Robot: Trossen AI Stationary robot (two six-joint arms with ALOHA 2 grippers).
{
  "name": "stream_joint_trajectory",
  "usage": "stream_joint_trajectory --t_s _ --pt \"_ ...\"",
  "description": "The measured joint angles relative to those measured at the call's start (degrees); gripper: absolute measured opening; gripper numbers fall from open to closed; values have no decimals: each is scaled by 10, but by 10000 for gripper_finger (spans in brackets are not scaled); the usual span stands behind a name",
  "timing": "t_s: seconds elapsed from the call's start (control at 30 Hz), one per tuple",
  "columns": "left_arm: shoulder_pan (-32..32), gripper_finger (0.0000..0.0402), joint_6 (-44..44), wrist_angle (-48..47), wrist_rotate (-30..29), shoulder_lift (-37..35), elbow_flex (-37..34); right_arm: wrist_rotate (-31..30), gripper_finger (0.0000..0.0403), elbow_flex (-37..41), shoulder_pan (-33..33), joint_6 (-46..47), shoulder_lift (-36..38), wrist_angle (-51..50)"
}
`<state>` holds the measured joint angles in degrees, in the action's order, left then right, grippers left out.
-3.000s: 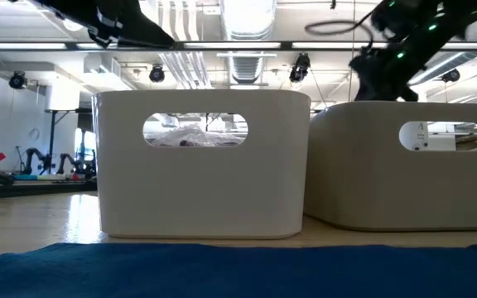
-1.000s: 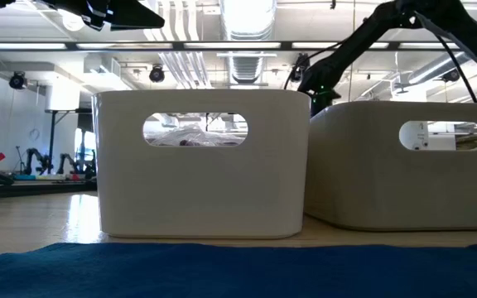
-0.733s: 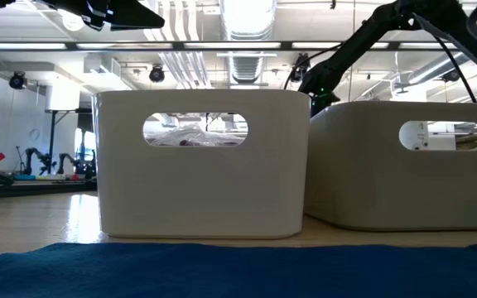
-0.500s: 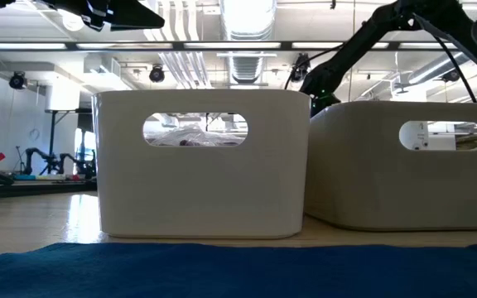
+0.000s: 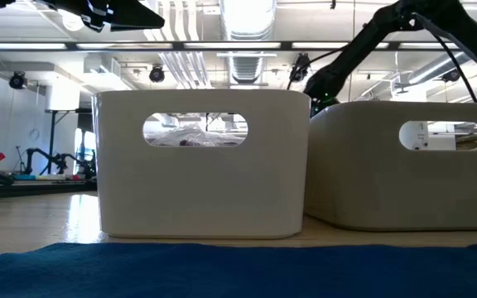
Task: Pick & Place Toothbrushes
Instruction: Put the violet toothbrush into the white bin
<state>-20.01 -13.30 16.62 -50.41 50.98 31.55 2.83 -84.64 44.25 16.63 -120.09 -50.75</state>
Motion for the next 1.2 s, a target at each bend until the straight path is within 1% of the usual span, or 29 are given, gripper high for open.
stream_joint_trajectory --t_s 0.37,0.53,0.73,0.97,1.2 --pt "0 110 0 0 0 0 0 -12 15 5 3 -8 1 4" --pt "0 110 0 0 0 0 0 -13 13 1 3 -14 0 -3" --pt "0 110 0 0 0 0 0 -14 10 -8 3 -24 7 -36" --pt "0 110 3 0 0 0 0 -14 9 -12 3 -34 68 -36" --pt "0 110 8 0 0 0 0 -14 9 -12 -10 -38 167 -35"
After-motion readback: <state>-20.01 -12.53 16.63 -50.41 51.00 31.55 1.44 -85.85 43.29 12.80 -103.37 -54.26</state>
